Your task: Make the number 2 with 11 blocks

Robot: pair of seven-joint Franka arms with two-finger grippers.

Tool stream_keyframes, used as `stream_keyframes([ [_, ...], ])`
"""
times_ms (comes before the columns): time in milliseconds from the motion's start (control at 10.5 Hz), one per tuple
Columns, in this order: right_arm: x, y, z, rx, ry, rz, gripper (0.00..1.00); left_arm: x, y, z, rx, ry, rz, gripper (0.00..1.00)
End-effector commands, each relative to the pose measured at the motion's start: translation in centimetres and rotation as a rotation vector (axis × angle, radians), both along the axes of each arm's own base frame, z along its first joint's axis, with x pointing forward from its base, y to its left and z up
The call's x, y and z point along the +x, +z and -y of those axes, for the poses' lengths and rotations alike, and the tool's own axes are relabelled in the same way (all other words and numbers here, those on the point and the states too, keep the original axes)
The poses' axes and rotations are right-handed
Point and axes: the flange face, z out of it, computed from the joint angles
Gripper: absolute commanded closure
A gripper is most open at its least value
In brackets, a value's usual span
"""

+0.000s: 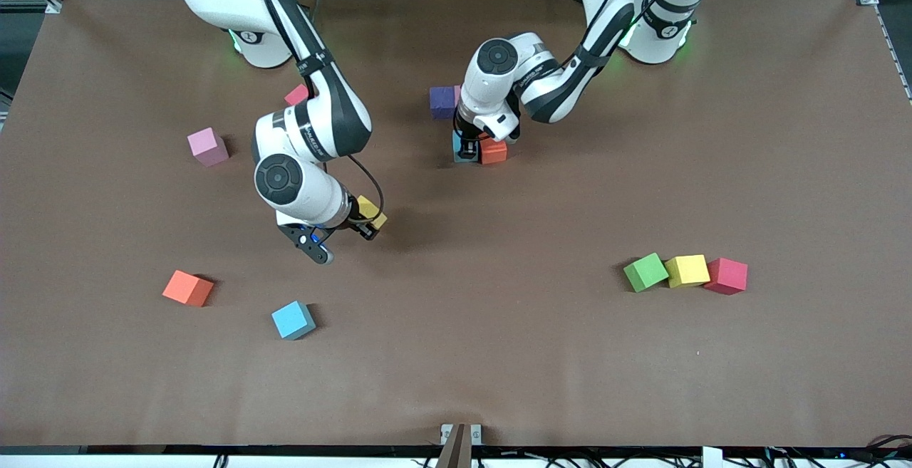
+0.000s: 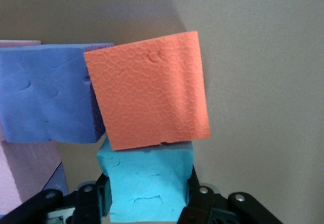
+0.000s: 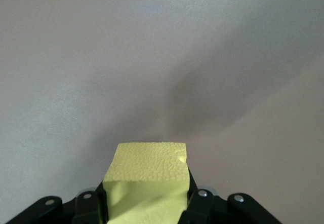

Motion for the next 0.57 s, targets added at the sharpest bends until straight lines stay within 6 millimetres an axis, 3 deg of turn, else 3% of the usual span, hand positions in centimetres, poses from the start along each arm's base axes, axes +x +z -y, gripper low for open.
stream_keyframes([
  [0, -0.28, 0.31, -0.24, 0.011, -0.015, -0.008, 1.0, -0.67, 0.08, -0.58, 0.006, -0.026, 0.018, 0.78],
  [476, -0.22, 0.21, -0.26, 0.011, -0.016, -0.006, 1.0, -0.65, -0.02, -0.81, 0.01, -0.033, 0.017, 0.75],
])
